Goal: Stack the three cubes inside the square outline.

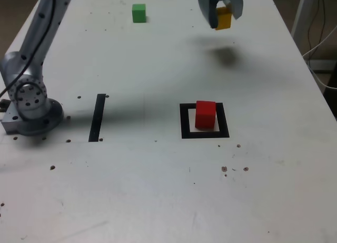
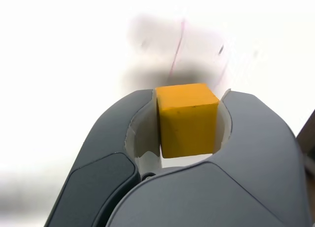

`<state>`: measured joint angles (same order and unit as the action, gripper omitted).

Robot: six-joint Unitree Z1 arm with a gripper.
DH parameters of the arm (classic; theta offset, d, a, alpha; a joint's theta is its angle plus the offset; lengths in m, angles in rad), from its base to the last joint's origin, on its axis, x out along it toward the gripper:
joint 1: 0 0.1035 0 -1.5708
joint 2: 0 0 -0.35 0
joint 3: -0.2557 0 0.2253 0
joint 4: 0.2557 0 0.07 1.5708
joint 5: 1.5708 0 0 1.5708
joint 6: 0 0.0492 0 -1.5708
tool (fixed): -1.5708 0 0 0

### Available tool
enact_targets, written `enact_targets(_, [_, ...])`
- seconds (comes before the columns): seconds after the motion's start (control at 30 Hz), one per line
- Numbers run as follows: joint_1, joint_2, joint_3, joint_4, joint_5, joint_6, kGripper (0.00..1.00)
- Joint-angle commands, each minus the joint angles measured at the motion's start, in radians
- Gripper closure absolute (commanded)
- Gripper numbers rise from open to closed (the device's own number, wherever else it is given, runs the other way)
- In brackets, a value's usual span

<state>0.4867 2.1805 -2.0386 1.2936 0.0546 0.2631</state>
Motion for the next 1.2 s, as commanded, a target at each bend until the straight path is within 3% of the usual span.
enact_targets(0.0, [-0.028, -0.060, 0.050, -0.009, -0.004, 0.002, 0.72])
enact_targets(0.53, [-0.204, -0.313, 0.400, -0.094, -0.032, -0.044, 0.72])
enact_targets(0.8, [-0.329, -0.396, 0.513, -0.125, -0.013, -0.123, 0.72])
enact_targets(1.17, [-0.481, -0.423, 0.574, -0.157, 0.024, -0.251, 0.72])
